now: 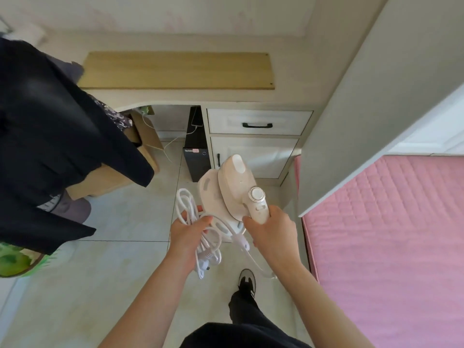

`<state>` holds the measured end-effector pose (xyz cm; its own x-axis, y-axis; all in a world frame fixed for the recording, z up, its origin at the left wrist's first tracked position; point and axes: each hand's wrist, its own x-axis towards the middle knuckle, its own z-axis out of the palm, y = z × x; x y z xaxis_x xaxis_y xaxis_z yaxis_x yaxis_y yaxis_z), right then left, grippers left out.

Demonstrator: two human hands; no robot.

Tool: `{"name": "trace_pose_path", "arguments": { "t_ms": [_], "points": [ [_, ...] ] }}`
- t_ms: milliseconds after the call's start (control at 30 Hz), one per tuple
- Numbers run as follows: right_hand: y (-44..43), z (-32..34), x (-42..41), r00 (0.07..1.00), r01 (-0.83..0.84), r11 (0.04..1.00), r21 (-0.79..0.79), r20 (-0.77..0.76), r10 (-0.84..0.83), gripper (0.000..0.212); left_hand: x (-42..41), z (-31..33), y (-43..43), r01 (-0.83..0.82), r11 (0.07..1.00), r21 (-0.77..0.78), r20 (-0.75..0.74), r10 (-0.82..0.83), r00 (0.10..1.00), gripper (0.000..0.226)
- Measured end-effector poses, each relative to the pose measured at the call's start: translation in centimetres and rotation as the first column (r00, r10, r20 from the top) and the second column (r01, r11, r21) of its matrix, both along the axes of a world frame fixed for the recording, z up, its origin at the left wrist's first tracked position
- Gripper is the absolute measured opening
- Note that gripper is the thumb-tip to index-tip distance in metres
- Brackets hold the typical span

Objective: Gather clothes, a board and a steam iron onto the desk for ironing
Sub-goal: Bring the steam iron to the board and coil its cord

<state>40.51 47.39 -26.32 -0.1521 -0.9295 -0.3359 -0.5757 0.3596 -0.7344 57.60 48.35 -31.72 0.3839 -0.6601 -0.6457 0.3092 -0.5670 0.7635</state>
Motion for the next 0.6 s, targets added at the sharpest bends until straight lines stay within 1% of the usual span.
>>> {"name": "trace_pose_path", "arguments": {
  "t_ms": [267, 500, 600],
  "points": [
    [-12.1, 0.7, -0.7, 0.997, -0.073, 0.997, -0.028, -0.031, 0.072, 0.025, -1.0, 0.9, -11.0, -0.076, 0.997, -0.033, 0.001, 0.076, 0.997, 0.021],
    [-20.4, 0.7, 0.6, 0.998, -0.066, 0.998, -0.024, -0.016, 0.065, 0.022, 0.4, 0.8, -19.7, -0.077, 0.996, -0.049, -0.011, 0.076, 0.997, 0.02],
    [-24.5, 0.5, 2.0, 0.999, -0.037, 0.999, -0.01, -0.015, 0.037, 0.024, 1.8, 0.8, -24.3, -0.036, 0.997, -0.065, 0.003, 0.036, 0.999, 0.017]
  ]
}}
